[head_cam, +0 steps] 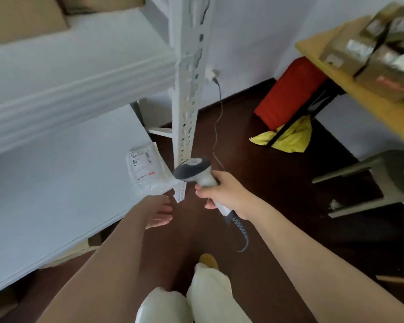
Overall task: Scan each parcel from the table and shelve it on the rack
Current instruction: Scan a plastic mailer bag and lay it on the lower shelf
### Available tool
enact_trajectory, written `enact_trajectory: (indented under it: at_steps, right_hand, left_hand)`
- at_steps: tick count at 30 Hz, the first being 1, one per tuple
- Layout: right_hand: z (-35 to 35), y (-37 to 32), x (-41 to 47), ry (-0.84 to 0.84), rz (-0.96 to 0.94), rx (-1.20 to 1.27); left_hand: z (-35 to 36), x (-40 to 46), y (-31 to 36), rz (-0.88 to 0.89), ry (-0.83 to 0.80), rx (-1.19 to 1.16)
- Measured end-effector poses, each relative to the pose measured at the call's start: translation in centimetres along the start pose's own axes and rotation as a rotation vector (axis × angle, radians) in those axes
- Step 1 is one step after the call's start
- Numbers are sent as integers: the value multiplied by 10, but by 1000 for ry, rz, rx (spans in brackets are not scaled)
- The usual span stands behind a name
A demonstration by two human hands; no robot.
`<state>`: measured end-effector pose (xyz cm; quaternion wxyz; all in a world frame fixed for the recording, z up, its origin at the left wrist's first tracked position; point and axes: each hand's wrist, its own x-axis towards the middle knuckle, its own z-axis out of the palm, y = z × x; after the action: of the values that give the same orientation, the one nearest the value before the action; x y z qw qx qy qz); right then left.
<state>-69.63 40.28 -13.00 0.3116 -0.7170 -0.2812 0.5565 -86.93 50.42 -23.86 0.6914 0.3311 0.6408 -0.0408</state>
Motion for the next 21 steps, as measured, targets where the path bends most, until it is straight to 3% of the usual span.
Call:
enact_trajectory:
  at_steps: [10, 16, 21]
  right_hand:
    - [-157, -51, -138, 393, -80, 327]
    - [-275, -35, -193, 619, -165, 462]
    - [-397, 1, -229, 712, -191, 558]
  left_hand:
    - [162, -145, 121, 216, -173, 308]
    - [293, -196, 184, 338, -204, 350]
    - [434, -213, 221, 411, -160, 298]
